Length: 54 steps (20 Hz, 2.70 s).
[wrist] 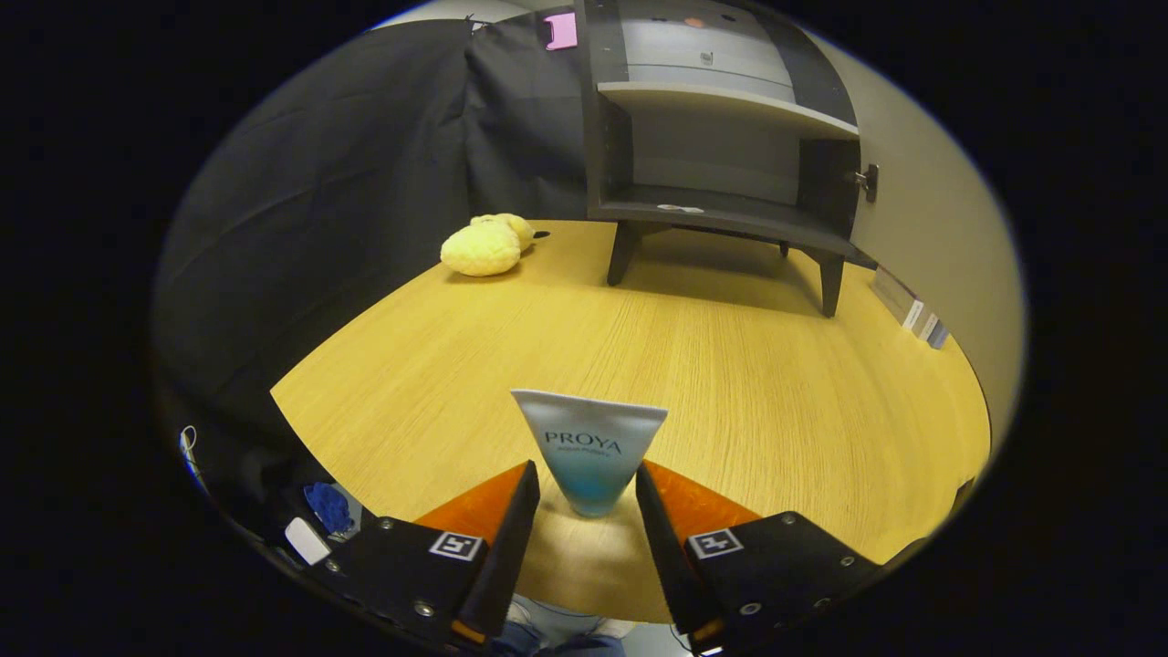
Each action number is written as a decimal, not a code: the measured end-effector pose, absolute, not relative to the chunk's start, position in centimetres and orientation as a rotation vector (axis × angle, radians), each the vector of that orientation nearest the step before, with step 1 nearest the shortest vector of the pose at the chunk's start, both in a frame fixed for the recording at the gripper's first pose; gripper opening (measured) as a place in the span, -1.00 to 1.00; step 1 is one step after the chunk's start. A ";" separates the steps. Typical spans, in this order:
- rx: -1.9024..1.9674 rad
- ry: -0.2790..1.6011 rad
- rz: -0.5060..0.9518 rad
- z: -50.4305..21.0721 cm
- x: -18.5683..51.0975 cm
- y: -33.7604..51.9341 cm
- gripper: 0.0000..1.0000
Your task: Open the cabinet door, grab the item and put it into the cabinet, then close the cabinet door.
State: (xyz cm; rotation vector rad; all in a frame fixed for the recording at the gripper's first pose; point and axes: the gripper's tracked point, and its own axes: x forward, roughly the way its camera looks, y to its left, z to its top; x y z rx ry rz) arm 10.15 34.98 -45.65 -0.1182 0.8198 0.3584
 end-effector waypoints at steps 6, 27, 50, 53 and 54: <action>-0.102 0.794 0.379 -44.1 11.3 35.1 -0.05; -0.063 0.604 0.275 -24.2 29.2 32.8 -0.05; -0.005 0.587 0.226 -15.4 49.5 34.9 -0.05; 0.006 0.617 0.216 -16.3 50.3 35.2 -0.06; 0.005 0.624 0.214 -16.6 50.6 35.3 -0.06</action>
